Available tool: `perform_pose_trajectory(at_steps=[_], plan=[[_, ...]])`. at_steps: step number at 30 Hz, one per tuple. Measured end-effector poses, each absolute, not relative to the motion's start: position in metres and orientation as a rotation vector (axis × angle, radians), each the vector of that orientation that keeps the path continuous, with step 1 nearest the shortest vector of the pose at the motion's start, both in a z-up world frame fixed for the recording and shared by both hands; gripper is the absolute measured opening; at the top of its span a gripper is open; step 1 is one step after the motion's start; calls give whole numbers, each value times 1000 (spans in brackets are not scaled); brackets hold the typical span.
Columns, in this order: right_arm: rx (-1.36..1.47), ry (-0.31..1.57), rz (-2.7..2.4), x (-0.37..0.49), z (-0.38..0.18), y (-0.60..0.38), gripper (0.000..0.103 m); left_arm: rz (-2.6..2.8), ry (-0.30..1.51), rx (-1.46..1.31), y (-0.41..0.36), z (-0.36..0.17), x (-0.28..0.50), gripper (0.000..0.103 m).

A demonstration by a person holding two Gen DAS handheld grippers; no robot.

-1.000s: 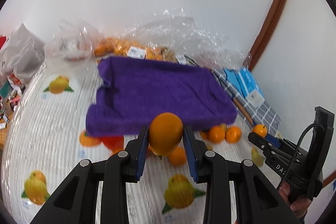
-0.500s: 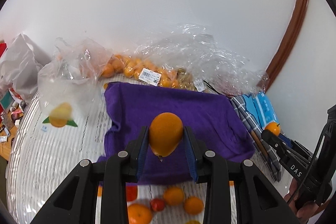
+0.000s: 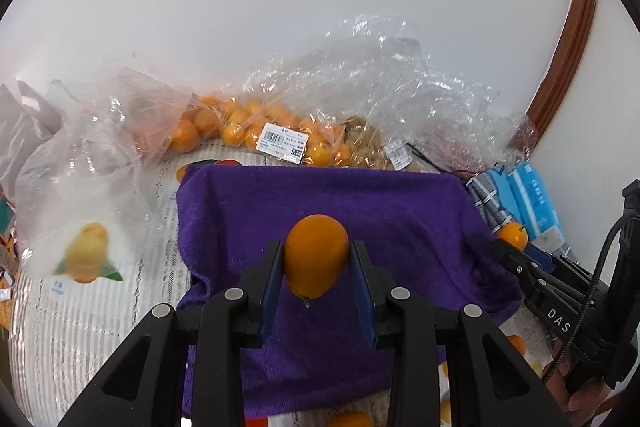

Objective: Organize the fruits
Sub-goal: 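Lift the small orange with the right tool over the purple towel, then open the right tool to drop the orange onto the towel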

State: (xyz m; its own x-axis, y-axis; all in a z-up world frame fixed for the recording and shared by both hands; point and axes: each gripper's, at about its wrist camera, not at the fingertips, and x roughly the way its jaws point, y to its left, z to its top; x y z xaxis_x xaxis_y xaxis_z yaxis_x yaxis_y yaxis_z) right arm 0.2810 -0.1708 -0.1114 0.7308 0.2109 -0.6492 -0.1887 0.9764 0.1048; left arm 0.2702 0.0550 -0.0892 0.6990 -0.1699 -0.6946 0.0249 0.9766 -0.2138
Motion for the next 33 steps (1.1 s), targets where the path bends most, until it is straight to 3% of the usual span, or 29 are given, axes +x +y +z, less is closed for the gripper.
perform_pose_trajectory(at_steps=[11,33], plan=[[47,838,221,302,-148,-166,32,-105,898,-199,56,-125,296,31],[-4,916,221,307,-169,-155,33,-86,1010,-169,58,-148,305,32]])
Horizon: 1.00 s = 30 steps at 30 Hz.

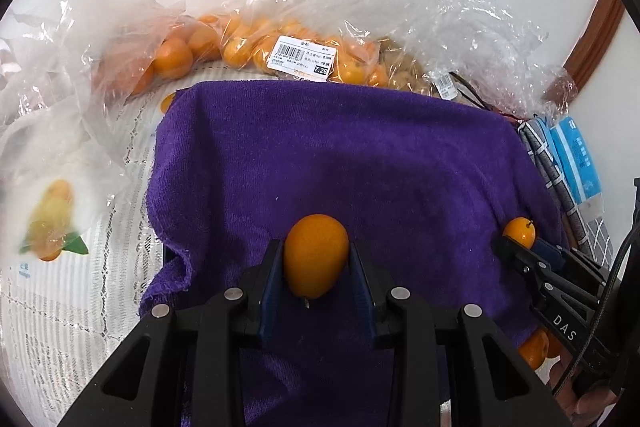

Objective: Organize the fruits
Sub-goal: 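Open the right tool to drop the orange onto the towel, then move the right tool back to a large orange and grasp it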

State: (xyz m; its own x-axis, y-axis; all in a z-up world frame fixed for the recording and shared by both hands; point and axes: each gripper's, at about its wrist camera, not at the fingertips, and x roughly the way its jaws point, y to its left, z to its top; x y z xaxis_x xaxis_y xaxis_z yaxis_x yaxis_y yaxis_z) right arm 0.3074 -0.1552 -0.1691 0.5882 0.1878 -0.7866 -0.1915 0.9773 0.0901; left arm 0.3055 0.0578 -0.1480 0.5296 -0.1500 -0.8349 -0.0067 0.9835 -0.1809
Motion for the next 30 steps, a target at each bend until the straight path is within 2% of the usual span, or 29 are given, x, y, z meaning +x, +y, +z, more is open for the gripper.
perform_pose_trajectory(at_steps=[3,5,6,11,19,30], plan=[[-1,917,235,306,-167,-155,39,-81,1026,-162,57,-140,302,34],[-1,903,248,302,-162,-154,48,-97,1018,-158,57,-131,295,47],[-6,898,248,300,-159,-153,55,-97,1007,-154,57,-126,291,47],[-26,866,236,281,-137,-153,65,-81,979,-137,59,-107,266,49],[-52,749,196,213,-99,-166,65,-77,870,-113,53,-74,202,49],[-25,746,168,140,-90,-203,65,-56,763,-102,44,-63,126,48]])
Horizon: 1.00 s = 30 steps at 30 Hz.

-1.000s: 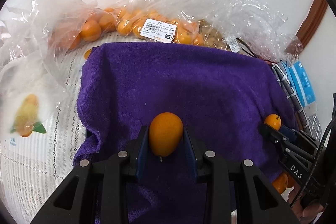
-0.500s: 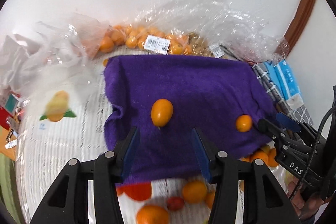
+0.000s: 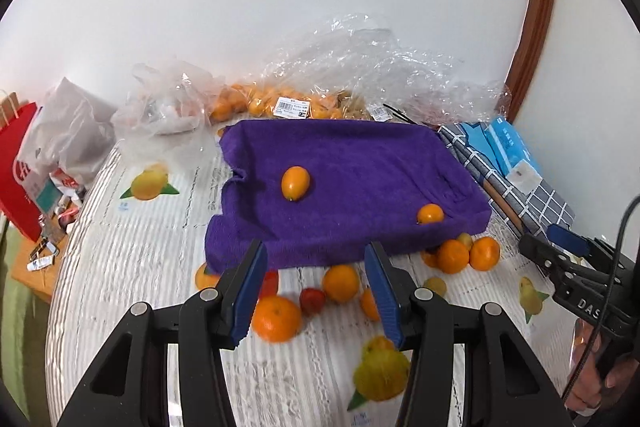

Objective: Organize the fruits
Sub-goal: 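Move the right tool back to a large orange and grasp it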

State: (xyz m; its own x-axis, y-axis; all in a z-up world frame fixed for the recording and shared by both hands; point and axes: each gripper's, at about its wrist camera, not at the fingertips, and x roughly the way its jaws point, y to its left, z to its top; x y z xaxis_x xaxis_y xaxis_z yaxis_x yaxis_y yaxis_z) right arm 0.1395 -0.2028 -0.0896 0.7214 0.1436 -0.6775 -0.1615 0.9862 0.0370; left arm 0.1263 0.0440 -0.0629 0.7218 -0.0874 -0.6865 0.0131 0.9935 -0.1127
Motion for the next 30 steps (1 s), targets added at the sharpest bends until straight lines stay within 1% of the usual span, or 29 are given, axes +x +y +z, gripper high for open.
perform_pose_trajectory(at_steps=[4,10,13,15,19,24,28,30], plan=[[-53,704,158,115,-89,-209,65,-58,743,-118,46,-65,108,48],[-8,738,148,104,-106,-218,65,-34,773,-159,62,-81,92,48],[13,739,144,103,-116,-222,60,-25,787,-181,73,-92,86,48],[21,740,151,102,-121,-224,54,-29,804,-198,79,-101,86,48],[-2,739,144,107,-136,-224,52,-42,826,-222,85,-122,91,48],[18,785,145,123,-154,-229,42,-40,854,-199,78,-143,106,48],[19,799,153,132,-159,-230,42,-43,890,-183,72,-155,125,48],[15,794,161,135,-160,-230,42,-61,881,-185,71,-159,129,42]])
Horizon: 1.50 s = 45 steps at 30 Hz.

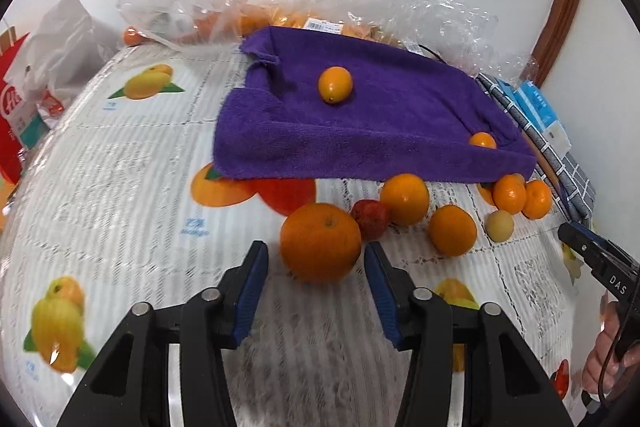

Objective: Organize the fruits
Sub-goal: 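Move the right tool back to a large orange and grasp it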

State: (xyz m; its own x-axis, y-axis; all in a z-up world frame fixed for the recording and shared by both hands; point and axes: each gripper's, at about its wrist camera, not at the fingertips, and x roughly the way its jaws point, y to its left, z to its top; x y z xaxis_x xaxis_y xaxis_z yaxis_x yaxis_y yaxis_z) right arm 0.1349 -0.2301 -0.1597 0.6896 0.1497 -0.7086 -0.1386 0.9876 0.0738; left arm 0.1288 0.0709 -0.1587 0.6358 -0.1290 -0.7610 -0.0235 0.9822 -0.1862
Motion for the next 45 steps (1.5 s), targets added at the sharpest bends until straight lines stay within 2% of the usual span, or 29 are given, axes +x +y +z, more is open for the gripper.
perform_pose_trajectory(at_steps=[14,21,22,24,28,37,39,40,41,42,45], plan=[[-4,819,212,169,-171,-218,42,-146,791,-255,79,-156,121,39],[-11,801,174,179,-177,-218,46,-150,790,-259,79,-156,121,39],[-3,800,171,180,-177,-220,45,-151,791,-260,79,-156,121,39],[3,791,162,180,-177,-224,35,-147,795,-265,80,-157,122,39],[18,806,183,177,-179,-229,35,-144,789,-263,80,-156,121,39],[-15,811,154,183,-175,-224,43,-146,791,-267,80,-156,122,39],[-32,802,155,187,-175,-221,53,-146,791,-265,79,-156,122,39],[-34,796,155,188,-176,-220,53,-146,790,-264,80,-156,123,39],[-32,795,155,190,-177,-219,52,-146,787,-261,79,-156,123,39],[-37,801,146,192,-180,-217,41,-147,787,-259,80,-156,123,39],[-45,779,148,188,-177,-217,41,-143,790,-264,80,-156,124,39]])
